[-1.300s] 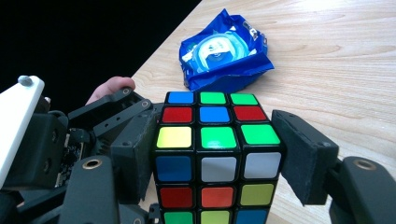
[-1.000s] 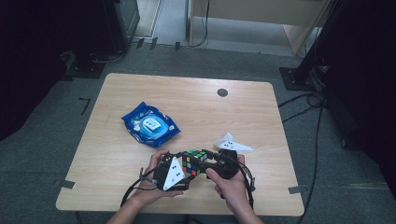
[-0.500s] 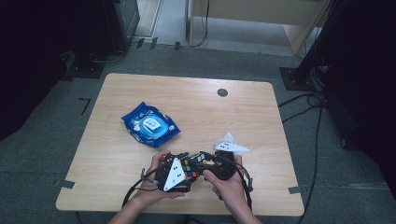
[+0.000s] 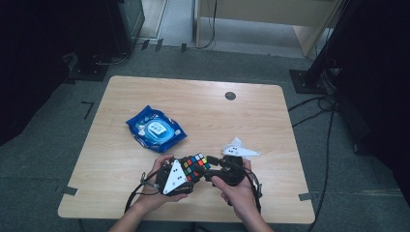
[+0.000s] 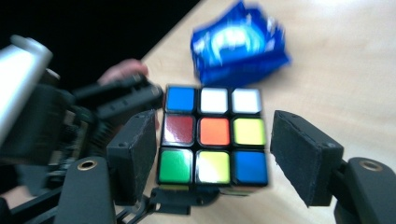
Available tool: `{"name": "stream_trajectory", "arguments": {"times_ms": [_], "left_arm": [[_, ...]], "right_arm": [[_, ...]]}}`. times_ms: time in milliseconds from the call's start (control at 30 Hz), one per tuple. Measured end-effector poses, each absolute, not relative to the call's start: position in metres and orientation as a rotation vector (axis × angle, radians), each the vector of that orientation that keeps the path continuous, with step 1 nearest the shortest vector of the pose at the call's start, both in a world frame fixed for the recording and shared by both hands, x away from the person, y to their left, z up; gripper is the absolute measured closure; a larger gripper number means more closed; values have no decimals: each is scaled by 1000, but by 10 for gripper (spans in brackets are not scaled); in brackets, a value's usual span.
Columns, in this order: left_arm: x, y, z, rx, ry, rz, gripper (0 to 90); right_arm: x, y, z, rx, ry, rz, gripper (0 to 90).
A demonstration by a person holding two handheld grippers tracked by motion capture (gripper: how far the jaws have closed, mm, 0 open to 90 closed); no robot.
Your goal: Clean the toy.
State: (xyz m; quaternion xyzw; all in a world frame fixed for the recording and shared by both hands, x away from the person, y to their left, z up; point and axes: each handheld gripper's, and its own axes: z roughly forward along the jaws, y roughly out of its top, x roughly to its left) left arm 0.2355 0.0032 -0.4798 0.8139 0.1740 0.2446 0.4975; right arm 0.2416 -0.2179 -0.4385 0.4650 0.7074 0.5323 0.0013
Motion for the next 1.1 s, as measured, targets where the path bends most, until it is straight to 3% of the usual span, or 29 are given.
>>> {"name": "stream_trajectory", "arguments": {"times_ms": [133, 267, 300, 533, 767, 867, 1100], "left_arm": [[243, 9, -481, 1973, 492, 588, 338], [246, 11, -481, 1975, 518, 588, 338], [246, 12, -480, 1974, 518, 588, 338], [247, 10, -483, 1991, 525, 584, 338], [247, 10, -483, 1989, 530, 576, 338], [247, 10, -483, 1992, 526, 575, 337], [247, 9, -483, 1994, 530, 568, 338]], "right_arm": [[246, -241, -425, 1404, 2083, 1722, 374], [254, -257, -431, 1330, 1986, 1510, 420], [261, -266, -444, 1279, 1954, 1303, 461], [289, -294, -500, 1517, 1920, 1104, 481], [297, -299, -520, 1535, 1984, 990, 712], [296, -299, -518, 1532, 1991, 1009, 883], [276, -283, -482, 1313, 1985, 1254, 893]]}}
